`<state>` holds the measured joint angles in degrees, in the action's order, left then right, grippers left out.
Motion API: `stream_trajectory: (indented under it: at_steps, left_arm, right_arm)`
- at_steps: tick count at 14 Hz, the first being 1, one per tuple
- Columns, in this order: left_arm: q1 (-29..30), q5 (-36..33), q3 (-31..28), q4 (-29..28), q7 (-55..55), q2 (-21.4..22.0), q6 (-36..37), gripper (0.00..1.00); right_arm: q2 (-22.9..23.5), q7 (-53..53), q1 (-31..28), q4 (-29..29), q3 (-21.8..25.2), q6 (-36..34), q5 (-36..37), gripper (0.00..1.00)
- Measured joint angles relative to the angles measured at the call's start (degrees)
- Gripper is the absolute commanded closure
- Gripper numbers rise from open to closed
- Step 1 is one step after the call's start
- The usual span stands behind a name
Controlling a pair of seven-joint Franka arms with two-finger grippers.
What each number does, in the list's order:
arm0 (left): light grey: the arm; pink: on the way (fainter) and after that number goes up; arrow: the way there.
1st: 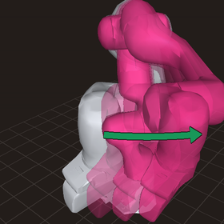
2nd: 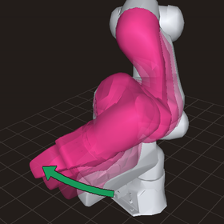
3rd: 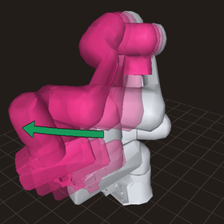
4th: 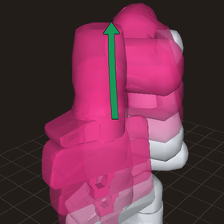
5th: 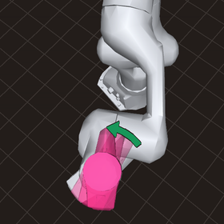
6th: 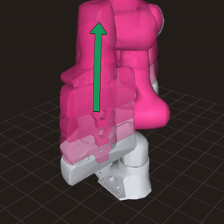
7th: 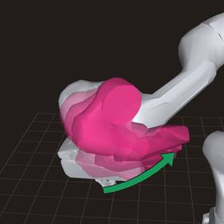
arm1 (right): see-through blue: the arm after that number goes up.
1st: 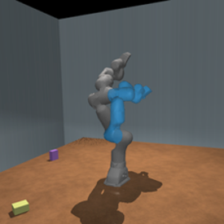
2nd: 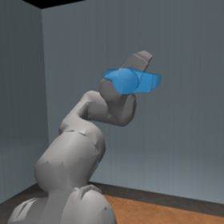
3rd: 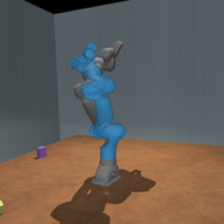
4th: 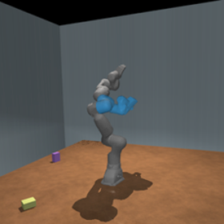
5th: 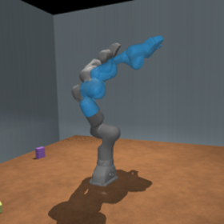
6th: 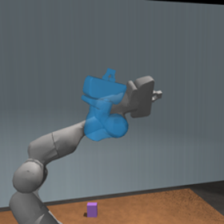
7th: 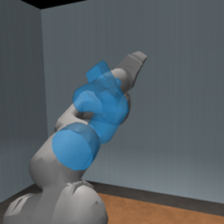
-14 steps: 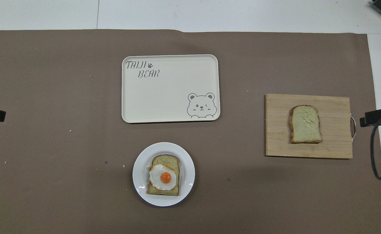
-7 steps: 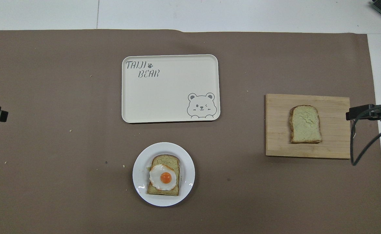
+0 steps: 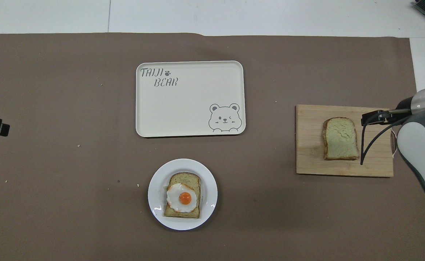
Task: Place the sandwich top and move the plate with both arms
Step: 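Reach the right gripper to the bread slice on the wooden board and grasp it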
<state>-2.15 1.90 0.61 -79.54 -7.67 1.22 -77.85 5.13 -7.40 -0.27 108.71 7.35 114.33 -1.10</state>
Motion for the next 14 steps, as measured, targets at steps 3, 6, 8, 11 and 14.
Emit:
stream_trajectory:
  at_steps: [3,6,8,11,14]
  left_arm:
    - [0.0,0.0,0.0,0.0,0.0,0.0,0.0,0.00]
    - [0.0,0.0,0.1,-0.1,0.0,0.0,0.0,0.00]
    - [-0.1,0.0,0.2,-0.1,0.0,0.0,0.0,0.00]
    - [-0.1,0.0,0.2,-0.1,0.0,0.0,0.1,0.00]
    - [-0.1,0.0,0.2,-0.1,0.0,0.1,0.2,0.00]
  right_arm:
    - [0.8,-1.6,-1.0,1.6,0.0,1.4,-0.7,0.00]
    - [1.2,-4.9,-2.5,6.4,0.0,6.9,-3.8,0.00]
    - [2.0,-5.7,-2.7,8.2,0.0,9.2,-4.8,0.00]
    - [3.4,-6.3,-2.7,9.2,0.0,11.1,-6.4,0.00]
    - [4.0,-6.9,-2.6,11.4,-0.1,14.6,-6.9,0.00]
